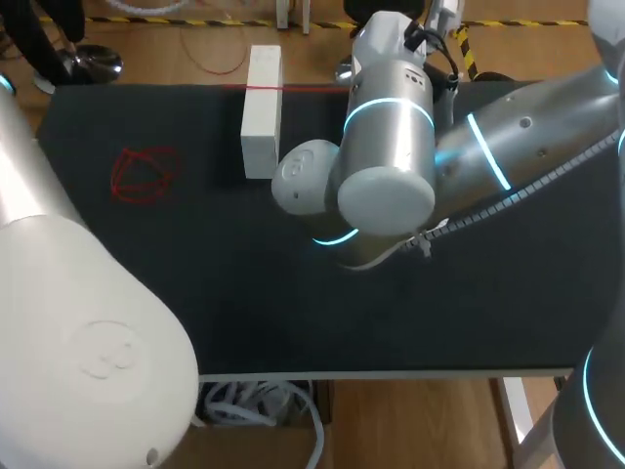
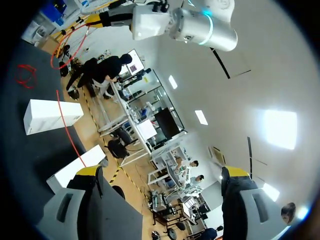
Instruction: Grab the tape and strap the tape.
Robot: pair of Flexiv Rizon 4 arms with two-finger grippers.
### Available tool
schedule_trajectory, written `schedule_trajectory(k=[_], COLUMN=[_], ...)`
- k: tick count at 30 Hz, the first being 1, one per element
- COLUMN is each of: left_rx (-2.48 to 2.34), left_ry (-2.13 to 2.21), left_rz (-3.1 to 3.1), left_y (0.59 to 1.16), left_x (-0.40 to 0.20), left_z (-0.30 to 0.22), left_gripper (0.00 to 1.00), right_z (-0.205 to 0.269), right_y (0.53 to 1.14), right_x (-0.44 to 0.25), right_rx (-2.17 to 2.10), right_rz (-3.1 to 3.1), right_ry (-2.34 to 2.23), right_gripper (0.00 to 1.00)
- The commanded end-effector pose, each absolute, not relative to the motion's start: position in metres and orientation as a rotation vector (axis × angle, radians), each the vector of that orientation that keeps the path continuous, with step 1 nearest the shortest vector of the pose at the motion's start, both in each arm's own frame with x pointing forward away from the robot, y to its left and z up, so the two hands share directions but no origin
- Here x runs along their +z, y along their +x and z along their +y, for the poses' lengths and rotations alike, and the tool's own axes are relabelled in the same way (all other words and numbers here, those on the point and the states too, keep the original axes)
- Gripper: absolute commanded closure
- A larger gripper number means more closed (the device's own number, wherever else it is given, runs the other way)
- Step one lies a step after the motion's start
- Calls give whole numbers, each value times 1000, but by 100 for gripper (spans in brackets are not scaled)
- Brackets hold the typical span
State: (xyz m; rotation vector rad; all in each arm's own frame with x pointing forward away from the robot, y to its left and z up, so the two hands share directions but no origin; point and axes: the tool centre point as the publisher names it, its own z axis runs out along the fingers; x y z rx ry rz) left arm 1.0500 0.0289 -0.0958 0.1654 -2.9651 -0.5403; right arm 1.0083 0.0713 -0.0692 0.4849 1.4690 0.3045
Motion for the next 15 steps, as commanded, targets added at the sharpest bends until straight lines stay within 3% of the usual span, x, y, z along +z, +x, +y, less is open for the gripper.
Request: schedule_trajectory(k=[1,3,4,5,15], left_rx=[-430,-405,-405,-405,-405], left_ry=[174,157,157,157,157], left_rz=[-3061,-3077,-3077,-3077,-3077], left_y=[1038,1040,1040,1040,1040], left_x=[-110,-109,-109,-109,-109], left_z=[49,50,50,50,50], left_gripper=[100,100,57,0,0], right_z=[70,70,70,70,70], right_y=[1008,1008,1008,1008,1008], right_x=[-67,-67,-67,-67,-67], right_rx=[306,306,306,306,306], right_rz=[1476,1476,1476,1476,1476], right_ry=[484,484,484,484,484], right_gripper=[0,0,0,0,0])
